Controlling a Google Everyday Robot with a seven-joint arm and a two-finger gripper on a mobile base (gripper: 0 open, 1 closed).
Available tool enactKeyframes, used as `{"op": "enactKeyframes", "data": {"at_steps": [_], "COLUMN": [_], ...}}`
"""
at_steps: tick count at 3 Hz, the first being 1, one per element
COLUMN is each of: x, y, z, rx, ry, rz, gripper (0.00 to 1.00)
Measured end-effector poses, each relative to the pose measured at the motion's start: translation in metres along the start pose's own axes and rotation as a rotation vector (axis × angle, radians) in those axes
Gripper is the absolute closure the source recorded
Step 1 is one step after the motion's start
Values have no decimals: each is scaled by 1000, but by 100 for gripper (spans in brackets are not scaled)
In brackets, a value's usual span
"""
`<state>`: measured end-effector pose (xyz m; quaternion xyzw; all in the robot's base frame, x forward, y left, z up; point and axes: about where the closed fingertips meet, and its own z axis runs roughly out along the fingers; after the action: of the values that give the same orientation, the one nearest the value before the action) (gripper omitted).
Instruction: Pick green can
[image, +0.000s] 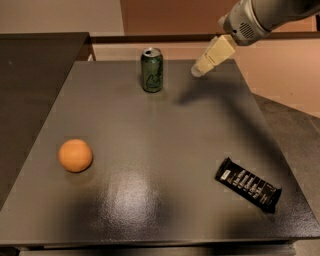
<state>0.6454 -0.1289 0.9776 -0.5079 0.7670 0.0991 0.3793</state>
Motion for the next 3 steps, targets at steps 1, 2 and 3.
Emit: {"op": "enactKeyframes", "data": {"at_steps": [1, 2, 3], "x": [-24, -44, -62], "y": [-12, -7, 3], "z": [37, 68, 93], "rx": [10, -27, -76], "ry": [-43, -76, -98], "rz": [-12, -28, -44], "gripper": [0, 0, 0]}}
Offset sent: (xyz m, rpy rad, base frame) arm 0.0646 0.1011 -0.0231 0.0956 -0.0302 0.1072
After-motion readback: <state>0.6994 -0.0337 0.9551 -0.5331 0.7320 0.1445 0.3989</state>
